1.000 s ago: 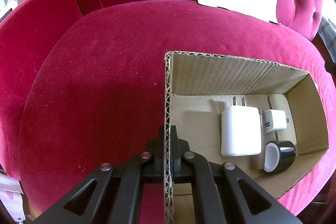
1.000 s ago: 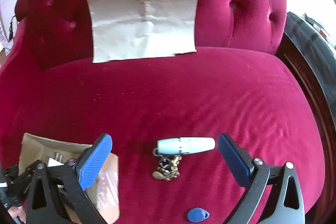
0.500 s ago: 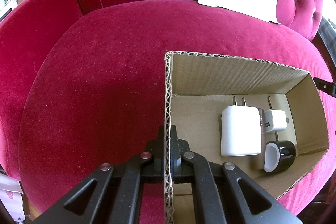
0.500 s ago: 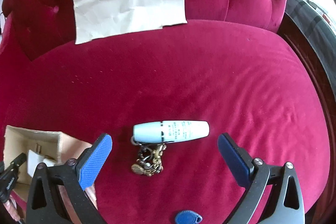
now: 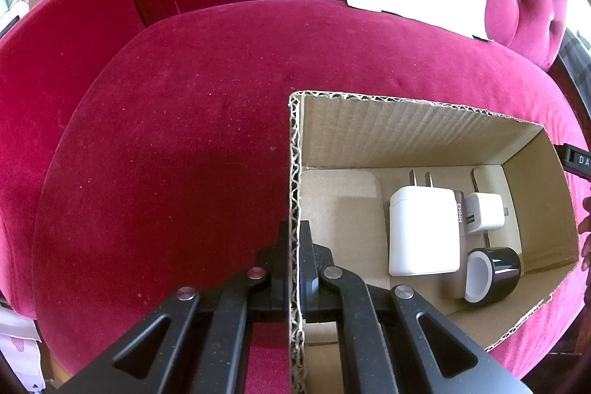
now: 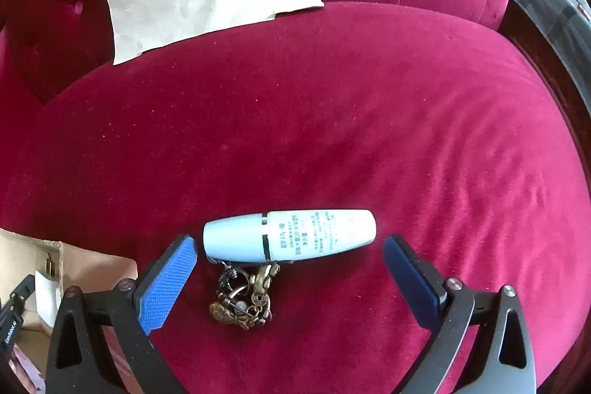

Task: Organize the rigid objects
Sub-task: 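Grasp the pale blue tube across its middle with the right gripper, then lift the blue tube and carry it over the box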

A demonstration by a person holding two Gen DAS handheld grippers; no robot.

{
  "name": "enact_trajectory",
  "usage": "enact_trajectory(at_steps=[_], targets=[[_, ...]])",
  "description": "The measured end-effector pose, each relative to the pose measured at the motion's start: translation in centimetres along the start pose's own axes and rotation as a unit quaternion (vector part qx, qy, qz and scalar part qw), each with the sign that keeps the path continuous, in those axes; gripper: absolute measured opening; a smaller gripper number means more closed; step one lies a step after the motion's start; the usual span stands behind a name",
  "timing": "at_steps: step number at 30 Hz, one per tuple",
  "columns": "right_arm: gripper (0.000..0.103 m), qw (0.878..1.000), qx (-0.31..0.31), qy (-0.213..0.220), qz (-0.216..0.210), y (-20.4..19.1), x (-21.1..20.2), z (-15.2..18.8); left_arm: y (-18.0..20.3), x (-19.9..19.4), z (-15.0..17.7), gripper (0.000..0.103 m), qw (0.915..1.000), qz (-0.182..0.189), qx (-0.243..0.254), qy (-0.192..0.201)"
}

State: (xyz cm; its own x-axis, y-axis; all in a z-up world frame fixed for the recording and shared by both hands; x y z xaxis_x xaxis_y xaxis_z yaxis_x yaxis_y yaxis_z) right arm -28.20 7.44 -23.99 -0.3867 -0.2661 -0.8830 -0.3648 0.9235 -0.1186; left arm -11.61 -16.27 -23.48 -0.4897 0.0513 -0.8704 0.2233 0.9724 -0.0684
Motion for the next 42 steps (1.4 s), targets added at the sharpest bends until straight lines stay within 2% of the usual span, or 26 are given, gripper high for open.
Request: enact_trajectory(at_steps=[1,11,12,13,18,27,42], targets=[[0.103,1.000,0.001,-0.001,0.000,0.0,0.1,0.0,0.1,0.0,0.0,0.003,0.9998,0.007,0.017,0.002],[0.103,1.000,0.010,-0.005,-0.009,0.1,0.8,-0.5,0.2,0.0,-0.1,0.003,0.9997,0.009,0.022,0.002],[0.101,1.000,0.011,-0.005,-0.010,0.0,0.7,-0.5,0.2,0.0,-0.1,0.003,0.9997,0.009,0.022,0.002],[0.090,1.000,0.014,-0.004,-0.011,0.0,0.6,-0.5,0.2,0.0,-0.1,0.003,0.9997,0.009,0.023,0.003],[0.091,1.000,0.016,-0.001,-0.017,-0.2,0.4,-0.7,0.2,0.0,0.0,0.003,0.9997,0.009,0.024,0.003],[0.091,1.000,0.006,0.007,0.001,-0.2,-0.2,-0.8,0.2,0.0,-0.1,0.003,0.9997,0.009,0.024,0.002],[0.091,0.999,-0.013,0.041,-0.007,-1.7,-5.4,-1.9,0.2,-0.1,0.0,0.003,0.9996,0.008,0.027,0.004]])
Point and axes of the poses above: each gripper's, at about its wrist camera, not at the fingertips, and x roughly the way its jaws point, y to its right, z to its underside, the point moved 4 cm from there along x, roughly the way its jaws point, and after that the axes turned 1 degree about y, right-handed, at the moved point
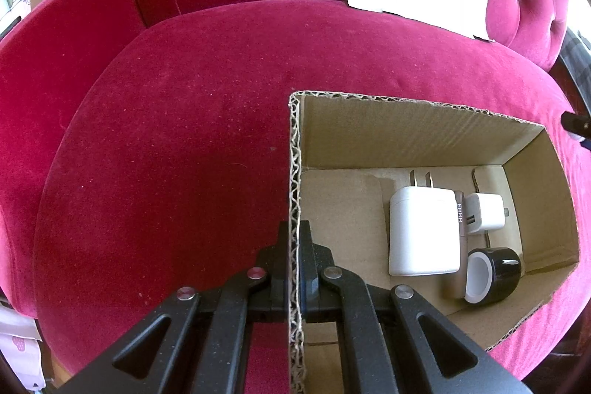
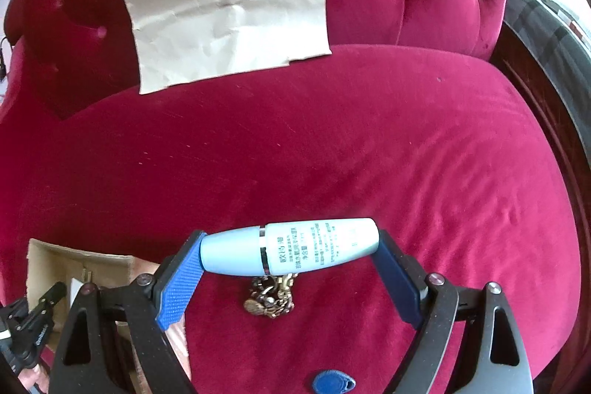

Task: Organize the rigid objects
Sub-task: 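Lift the blue tube and carry it over the box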

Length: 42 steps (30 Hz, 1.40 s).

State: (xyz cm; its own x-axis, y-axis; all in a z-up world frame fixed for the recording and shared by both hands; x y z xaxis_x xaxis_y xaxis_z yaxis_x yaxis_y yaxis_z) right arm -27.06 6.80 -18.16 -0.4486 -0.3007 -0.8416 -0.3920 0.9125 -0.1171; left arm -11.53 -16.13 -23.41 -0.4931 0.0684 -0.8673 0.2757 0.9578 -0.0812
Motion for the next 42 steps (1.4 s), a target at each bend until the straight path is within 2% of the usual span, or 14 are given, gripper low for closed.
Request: enact_trajectory(at_steps=[12,23,31,42], targets=[[0.091,0.999,-0.040,0.019,-0.023,-3.3,-3.1,0.1,0.2,0.1,-0.2,0.003,1.0000,0.000,0.003,0.000],[0.091,0.993,-0.090,0.031,-0.066,-7.7,-5.3,1.3,0.3,0.2,-0.3,0.003,1.0000,0.000,0.003,0.000],[0.091,0.987,-0.124,0.034,-0.093,-10.8,-5.9,2.4,0.3,0.2,-0.3,0.003,1.0000,0.000,0.003,0.000],[0.091,0.979,-0.162,0.015,-0.121,-14.1,-5.2,4.4,0.3,0.2,-0.3,0.003,1.0000,0.000,0.003,-0.001]])
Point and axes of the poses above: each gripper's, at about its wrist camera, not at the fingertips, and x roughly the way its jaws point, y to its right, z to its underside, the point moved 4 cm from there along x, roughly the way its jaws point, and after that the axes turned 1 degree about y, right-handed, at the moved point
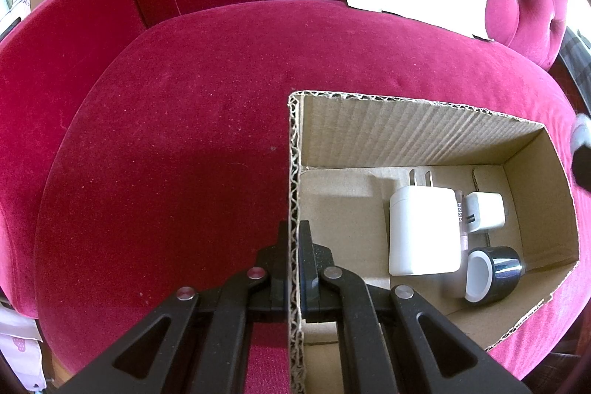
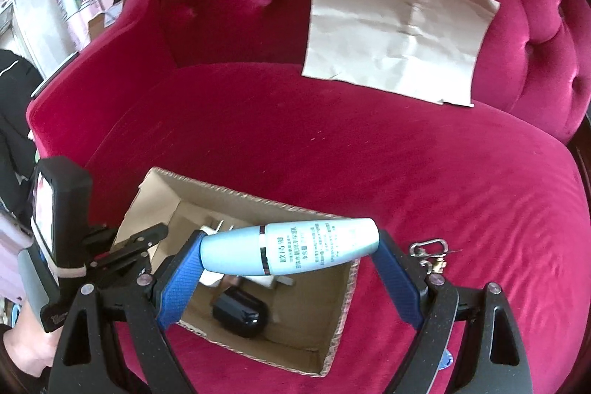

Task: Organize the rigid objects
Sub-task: 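Lift the blue tube and carry it over the box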

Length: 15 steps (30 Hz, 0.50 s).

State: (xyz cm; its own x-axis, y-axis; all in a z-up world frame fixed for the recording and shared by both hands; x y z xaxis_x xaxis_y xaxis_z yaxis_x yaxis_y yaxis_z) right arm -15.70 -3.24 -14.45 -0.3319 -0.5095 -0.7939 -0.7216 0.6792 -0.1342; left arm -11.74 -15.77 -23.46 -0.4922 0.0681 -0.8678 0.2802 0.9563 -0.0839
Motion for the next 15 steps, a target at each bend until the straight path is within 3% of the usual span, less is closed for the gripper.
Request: enact_trajectory(at_steps=[15], targets=[[0.091,0.998,-0.037,-0.045,-0.024,-3.6,2.9,2.1,0.0,0.0,0.0,0.003,1.0000,0.000,0.000,0.000]])
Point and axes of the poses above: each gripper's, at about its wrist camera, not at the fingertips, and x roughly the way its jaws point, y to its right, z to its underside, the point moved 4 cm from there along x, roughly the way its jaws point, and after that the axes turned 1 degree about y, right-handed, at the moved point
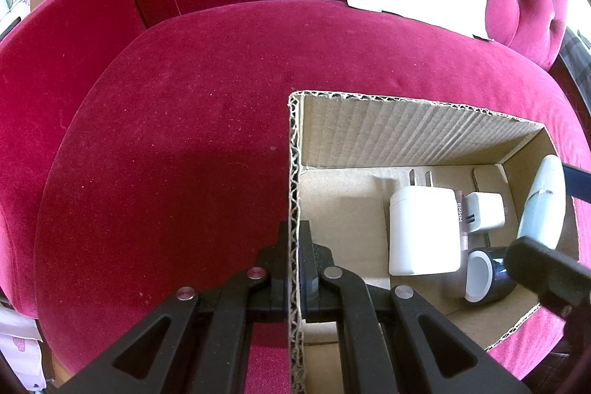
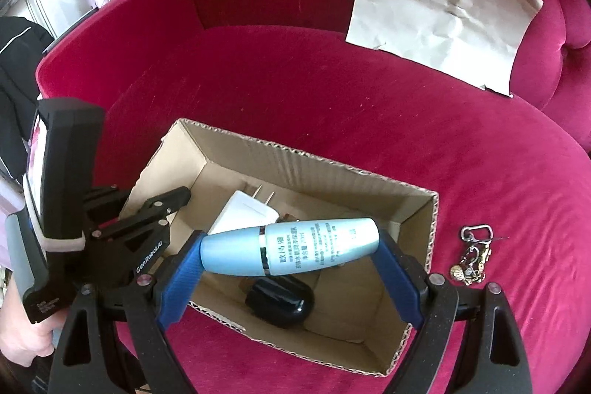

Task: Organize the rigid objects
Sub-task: 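Lift the blue tube and carry it over the box, then lower the blue tube into the box and open the right gripper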

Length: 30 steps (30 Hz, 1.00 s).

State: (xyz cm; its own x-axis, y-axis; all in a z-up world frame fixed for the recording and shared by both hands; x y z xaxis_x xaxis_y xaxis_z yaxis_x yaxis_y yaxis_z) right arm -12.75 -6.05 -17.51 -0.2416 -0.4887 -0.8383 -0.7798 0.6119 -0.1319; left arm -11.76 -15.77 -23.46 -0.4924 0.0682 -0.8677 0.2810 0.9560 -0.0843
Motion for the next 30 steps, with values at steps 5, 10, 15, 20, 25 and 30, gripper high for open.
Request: enact_trajectory(at_steps=[5,10,15,20,25,30], targets=[[0.091,1.000,-0.003,-0.006,-0.004,-0.15,0.36,0.16,0.00,0.00,0.00,0.003,1.0000,0.000,0.000,0.000],[0.091,1.000,-0.002,-0.006,-0.005,-0.08,0.38,0.06,0.02,0.02,0.00,0.003,1.0000,0.000,0.001,0.000],[0.091,1.000,-0.011,-0.001,0.000,-0.22,0.41,0.09,-0.01,0.01,-0.02,0.003,1.0000,0.000,0.001,0.000],[0.102,0.999,-0.026,0.005,0.019,-0.27,0.46,0.14,-0.02,-0.07,-0.01,0.003,1.0000,-0.001,0.001,0.000],[0.103,0.999,-0.024,0.003,0.025,0.10,0.54,0.00,0.00,-0.07,-0.02,0.003,1.0000,-0.001,0.001,0.000],[0.103,0.999,-0.020,0.008,0.025,0.37,0.21,-0.24,0.02,-0.07,-0.01,0.003,1.0000,-0.001,0.001,0.000]])
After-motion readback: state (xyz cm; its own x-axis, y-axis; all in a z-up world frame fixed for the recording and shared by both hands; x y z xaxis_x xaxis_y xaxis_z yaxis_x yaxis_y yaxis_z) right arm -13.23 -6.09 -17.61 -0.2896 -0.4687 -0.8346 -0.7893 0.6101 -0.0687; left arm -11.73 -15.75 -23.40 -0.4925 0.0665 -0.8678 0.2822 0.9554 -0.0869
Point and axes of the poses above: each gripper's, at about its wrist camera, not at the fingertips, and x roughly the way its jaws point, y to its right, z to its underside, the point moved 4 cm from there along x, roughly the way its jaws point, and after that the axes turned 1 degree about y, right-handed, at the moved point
